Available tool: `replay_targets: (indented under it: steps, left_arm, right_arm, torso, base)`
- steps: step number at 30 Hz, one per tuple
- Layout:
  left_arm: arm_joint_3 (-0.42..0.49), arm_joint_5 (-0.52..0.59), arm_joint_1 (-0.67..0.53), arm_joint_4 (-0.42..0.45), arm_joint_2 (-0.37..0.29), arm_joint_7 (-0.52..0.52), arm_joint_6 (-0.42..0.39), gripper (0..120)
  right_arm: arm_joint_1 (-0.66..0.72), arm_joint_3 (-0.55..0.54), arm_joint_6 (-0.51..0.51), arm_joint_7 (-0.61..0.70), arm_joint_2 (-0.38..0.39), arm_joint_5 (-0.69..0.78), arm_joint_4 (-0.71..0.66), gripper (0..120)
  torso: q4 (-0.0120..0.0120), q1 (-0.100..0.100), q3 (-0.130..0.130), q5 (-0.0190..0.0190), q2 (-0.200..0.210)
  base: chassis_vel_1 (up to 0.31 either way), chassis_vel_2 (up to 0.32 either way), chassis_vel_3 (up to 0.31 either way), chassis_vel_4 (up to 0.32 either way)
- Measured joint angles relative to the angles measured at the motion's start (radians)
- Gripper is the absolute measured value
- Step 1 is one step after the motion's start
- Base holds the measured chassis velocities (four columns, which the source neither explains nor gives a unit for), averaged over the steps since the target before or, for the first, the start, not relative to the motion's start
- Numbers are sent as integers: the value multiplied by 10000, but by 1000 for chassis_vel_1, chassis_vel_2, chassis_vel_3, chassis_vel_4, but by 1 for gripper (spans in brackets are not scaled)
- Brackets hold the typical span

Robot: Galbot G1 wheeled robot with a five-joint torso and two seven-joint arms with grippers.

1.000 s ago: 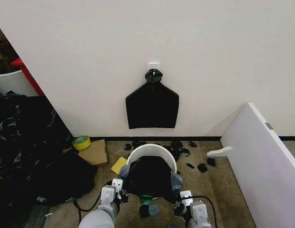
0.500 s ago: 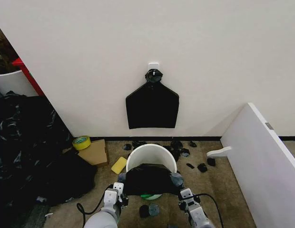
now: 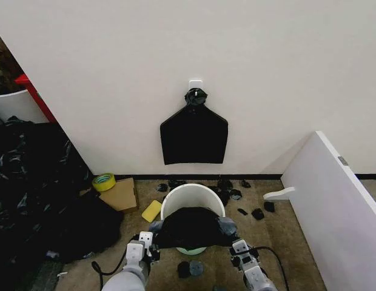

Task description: Place the garbage bag over the trash bin.

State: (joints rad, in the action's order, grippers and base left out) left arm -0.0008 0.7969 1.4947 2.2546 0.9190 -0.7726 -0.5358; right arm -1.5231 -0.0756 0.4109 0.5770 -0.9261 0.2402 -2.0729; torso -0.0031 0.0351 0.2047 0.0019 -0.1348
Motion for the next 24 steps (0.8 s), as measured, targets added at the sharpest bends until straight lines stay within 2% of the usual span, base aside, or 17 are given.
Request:
replay_targets:
  steps: [6, 9, 11, 17, 19, 24]
  left_arm:
    - [-430, 3, 955, 1177, -307, -124, -236, 53]
    - [-824, -3, 1412, 1972, -470, -240, -320, 68]
    - [-857, -3, 1419, 2026, -476, -250, -322, 72]
    - [-1173, 185, 1089, 2525, -415, -347, -316, 98]
    - [-1174, 201, 1063, 2525, -399, -353, -316, 98]
    - [-1200, 228, 1010, 2525, -323, -388, -312, 100]
  right_arm:
    - [-47, -53, 6, 29, -46, 135, -83, 0]
    - [-185, -81, -106, 172, -13, 359, -337, 1]
    - [-206, -87, -139, 203, -6, 417, -384, 1]
    - [-837, 25, -281, 613, 426, 1639, -1857, 29]
    - [-958, 77, -299, 638, 511, 1767, -2082, 31]
    - [-1876, 612, -221, 756, 1042, 2225, -3297, 53]
  torso:
    - [1, -1, 0, 0, 0]
    - [1, -2, 0, 0, 0]
    - [1, -2, 0, 0, 0]
    - [-1, -2, 0, 1, 0]
    - [-1, -2, 0, -1, 0]
    - [-1, -2, 0, 0, 0]
  base:
    - [0, 0, 0, 0]
    - [0, 0, 0, 0]
    - [0, 0, 0, 0]
    - [0, 0, 0, 0]
    - [0, 0, 0, 0]
    - [0, 0, 0, 0]
